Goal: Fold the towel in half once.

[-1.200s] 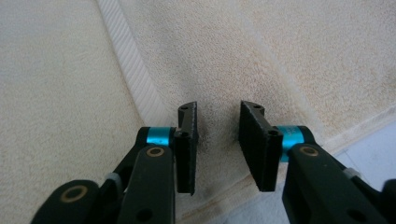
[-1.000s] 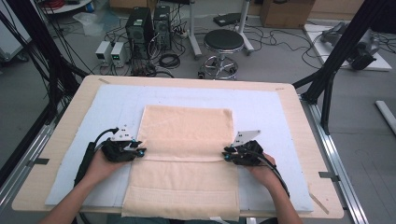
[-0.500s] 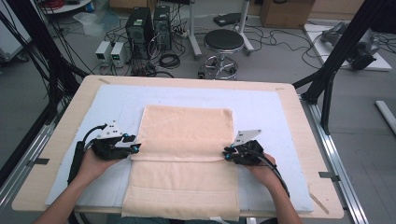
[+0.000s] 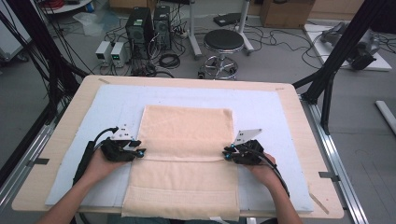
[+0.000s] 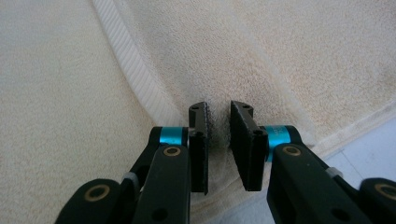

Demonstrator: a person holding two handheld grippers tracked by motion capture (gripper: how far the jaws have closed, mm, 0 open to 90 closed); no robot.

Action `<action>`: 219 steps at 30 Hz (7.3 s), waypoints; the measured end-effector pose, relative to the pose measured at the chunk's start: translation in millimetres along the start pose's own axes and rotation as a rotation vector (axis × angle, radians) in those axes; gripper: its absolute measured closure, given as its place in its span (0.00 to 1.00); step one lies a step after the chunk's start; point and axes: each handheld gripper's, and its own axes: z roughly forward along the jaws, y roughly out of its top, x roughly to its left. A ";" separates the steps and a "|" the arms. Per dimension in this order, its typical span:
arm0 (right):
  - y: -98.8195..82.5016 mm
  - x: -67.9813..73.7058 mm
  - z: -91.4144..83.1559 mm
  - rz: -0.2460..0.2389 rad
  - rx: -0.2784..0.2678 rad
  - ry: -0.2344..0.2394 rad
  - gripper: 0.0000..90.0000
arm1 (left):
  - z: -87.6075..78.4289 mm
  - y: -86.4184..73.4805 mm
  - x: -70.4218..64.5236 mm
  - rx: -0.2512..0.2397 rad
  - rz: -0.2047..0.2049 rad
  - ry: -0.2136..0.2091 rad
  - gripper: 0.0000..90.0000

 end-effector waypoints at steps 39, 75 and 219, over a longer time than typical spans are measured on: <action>-10.5 72.8 -60.3 -0.066 -0.064 0.133 0.70 | -66.6 -28.7 -65.8 -0.072 0.066 -0.158 0.68; -2.4 47.9 -25.9 -0.057 -0.033 0.155 0.93 | -33.6 -9.4 -57.7 -0.072 0.117 -0.186 0.94; 26.8 -86.1 27.8 0.143 -0.030 -0.155 0.66 | 70.6 55.1 96.3 0.006 -0.252 0.220 0.67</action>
